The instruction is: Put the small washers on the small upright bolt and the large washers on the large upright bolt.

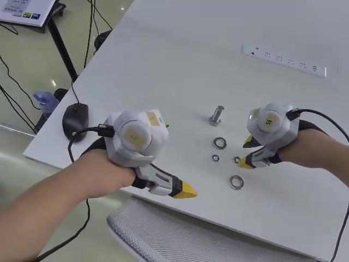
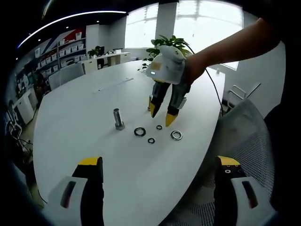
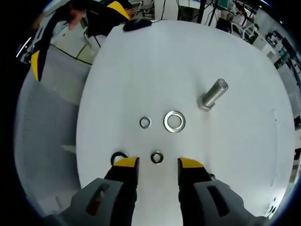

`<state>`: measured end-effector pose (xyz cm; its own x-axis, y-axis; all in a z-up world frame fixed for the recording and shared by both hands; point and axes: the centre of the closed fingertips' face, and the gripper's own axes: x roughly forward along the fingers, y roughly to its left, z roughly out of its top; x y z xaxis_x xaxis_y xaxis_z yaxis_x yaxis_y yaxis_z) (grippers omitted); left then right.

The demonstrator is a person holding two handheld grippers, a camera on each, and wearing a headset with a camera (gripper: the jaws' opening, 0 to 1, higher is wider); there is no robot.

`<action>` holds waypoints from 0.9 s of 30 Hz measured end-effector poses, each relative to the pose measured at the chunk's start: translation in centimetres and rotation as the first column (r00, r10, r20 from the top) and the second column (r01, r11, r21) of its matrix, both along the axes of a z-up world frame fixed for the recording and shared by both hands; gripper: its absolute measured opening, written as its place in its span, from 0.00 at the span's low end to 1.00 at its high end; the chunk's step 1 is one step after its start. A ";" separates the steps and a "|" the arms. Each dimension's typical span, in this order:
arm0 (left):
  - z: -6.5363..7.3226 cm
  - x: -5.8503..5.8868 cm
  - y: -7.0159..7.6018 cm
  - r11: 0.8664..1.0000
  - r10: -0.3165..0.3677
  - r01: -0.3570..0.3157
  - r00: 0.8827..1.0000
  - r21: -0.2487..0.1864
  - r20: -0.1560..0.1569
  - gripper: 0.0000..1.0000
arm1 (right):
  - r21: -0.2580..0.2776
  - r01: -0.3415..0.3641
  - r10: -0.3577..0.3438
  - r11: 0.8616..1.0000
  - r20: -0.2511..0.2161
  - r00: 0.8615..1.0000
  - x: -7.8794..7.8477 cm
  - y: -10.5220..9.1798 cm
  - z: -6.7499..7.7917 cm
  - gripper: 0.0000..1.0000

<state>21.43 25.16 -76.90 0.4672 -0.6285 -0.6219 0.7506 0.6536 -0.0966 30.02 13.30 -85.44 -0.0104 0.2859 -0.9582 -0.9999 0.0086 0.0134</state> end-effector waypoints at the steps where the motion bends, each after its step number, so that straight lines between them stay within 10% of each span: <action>1: 0.0 0.0 0.0 1.000 -0.001 0.001 1.000 -0.001 0.001 0.99 | -0.003 0.000 0.000 1.000 -0.001 1.000 0.0 0.0 -0.2 0.34; 27: -0.1 -0.4 0.0 1.000 -0.014 0.014 1.000 0.005 -0.016 0.91 | -0.042 0.009 -0.008 0.999 0.023 1.000 0.0 -0.3 -1.6 0.25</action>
<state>21.06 25.20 -77.03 0.4484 -0.6319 -0.6321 0.7581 0.6436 -0.1055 30.03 13.02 -87.08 0.0137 0.2456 -0.9693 -0.9998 0.0176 -0.0097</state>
